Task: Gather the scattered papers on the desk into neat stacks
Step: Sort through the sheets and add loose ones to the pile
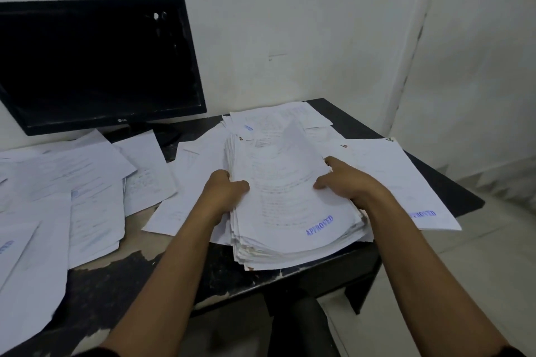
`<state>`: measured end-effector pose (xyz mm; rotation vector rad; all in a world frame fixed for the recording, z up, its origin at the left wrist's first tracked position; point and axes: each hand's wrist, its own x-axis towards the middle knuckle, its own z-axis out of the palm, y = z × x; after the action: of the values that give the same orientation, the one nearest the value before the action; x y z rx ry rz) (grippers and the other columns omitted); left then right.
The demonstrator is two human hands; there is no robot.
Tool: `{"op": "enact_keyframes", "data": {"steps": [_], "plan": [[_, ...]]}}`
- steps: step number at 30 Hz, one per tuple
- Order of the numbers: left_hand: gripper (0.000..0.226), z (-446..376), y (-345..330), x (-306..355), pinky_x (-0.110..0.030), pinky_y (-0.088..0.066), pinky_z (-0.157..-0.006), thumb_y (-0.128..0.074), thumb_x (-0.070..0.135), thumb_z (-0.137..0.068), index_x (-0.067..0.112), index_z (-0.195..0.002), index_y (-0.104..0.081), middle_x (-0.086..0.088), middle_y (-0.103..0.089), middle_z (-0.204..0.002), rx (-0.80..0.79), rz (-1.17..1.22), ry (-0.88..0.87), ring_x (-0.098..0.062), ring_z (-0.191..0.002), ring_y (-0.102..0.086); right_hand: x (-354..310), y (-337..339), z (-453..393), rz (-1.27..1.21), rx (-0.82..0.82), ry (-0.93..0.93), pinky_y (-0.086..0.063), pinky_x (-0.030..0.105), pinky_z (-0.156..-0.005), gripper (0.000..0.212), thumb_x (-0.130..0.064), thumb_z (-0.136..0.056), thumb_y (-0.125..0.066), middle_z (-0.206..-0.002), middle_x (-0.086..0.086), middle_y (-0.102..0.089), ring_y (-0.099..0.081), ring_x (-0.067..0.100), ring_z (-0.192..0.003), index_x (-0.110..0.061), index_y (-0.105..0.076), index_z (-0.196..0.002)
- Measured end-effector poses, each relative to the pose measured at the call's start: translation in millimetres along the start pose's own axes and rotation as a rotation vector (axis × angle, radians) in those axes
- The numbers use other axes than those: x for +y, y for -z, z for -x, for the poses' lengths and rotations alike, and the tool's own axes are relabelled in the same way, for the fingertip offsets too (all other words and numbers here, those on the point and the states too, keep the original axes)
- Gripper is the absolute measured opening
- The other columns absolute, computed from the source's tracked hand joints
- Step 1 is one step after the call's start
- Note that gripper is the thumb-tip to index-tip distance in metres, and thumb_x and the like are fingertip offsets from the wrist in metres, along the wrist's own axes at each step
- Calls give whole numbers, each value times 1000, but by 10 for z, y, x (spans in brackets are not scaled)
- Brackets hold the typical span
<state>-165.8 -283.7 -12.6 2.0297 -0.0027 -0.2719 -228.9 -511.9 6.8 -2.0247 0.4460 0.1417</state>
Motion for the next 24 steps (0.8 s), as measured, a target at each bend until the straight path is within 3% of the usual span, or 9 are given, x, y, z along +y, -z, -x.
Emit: {"op": "enact_keyframes", "data": {"steps": [4, 9, 12, 15, 18, 20, 22, 24], "plan": [[21, 28, -53, 98, -28, -49, -65, -64, 14, -88, 2, -104, -58, -9, -61, -99, 113, -49, -96, -22, -81, -60, 105, 79, 22, -139, 64, 48, -52, 31, -69, 37, -8, -90, -61, -116, 7, -60, -62, 25, -92, -17, -48, -124], [36, 20, -159, 424, -27, -42, -79, -68, 20, -90, 4, -120, -59, -5, -59, -109, 131, -187, -261, -21, -96, -56, 204, 280, 69, -303, 202, 86, -53, 36, -81, 41, -7, -88, -62, -116, 7, -63, -63, 28, -98, -16, -50, -125], [40, -19, -362, 572, -25, -41, -80, -68, 20, -90, 4, -125, -58, -10, -62, -121, 101, -209, -323, -21, -99, -57, 318, 388, 82, -316, 278, 57, -51, 33, -75, 38, -9, -88, -62, -114, 7, -61, -62, 26, -96, -14, -48, -124], [45, -128, -559, 607, -24, -40, -81, -67, 23, -91, 5, -130, -55, -10, -61, -127, 43, -233, -298, -25, -109, -58, 441, 423, 65, -238, 314, 11, -46, 29, -68, 31, -13, -89, -60, -111, 4, -58, -58, 22, -93, -15, -46, -118], [44, -247, -684, 510, -31, -44, -89, -68, 29, -88, 9, -124, -52, -11, -60, -125, 1, -339, -206, -28, -112, -56, 514, 442, 44, -105, 304, -36, -50, 38, -86, 34, -22, -86, -59, -119, 6, -56, -57, 27, -103, -17, -48, -117], [46, -271, -740, 444, -36, -44, -95, -68, 33, -88, 9, -122, -49, -11, -58, -125, -19, -397, -157, -29, -113, -54, 514, 490, 22, -82, 296, -57, -52, 39, -83, 37, -25, -85, -60, -123, 8, -52, -57, 29, -103, -19, -48, -120], [49, -292, -771, 424, -32, -42, -91, -67, 33, -88, 6, -124, -48, -11, -56, -127, -8, -385, -148, -29, -114, -53, 486, 525, 7, -119, 262, -51, -52, 34, -73, 31, -22, -88, -60, -118, 7, -53, -58, 26, -98, -20, -46, -116], [58, -307, -756, 450, -28, -39, -84, -69, 31, -88, 4, -133, -43, -11, -51, -133, 6, -334, -115, -29, -119, -51, 481, 545, -6, -206, 221, -48, -55, 40, -81, 31, -18, -89, -60, -113, 7, -59, -62, 28, -97, -19, -45, -115]]}}
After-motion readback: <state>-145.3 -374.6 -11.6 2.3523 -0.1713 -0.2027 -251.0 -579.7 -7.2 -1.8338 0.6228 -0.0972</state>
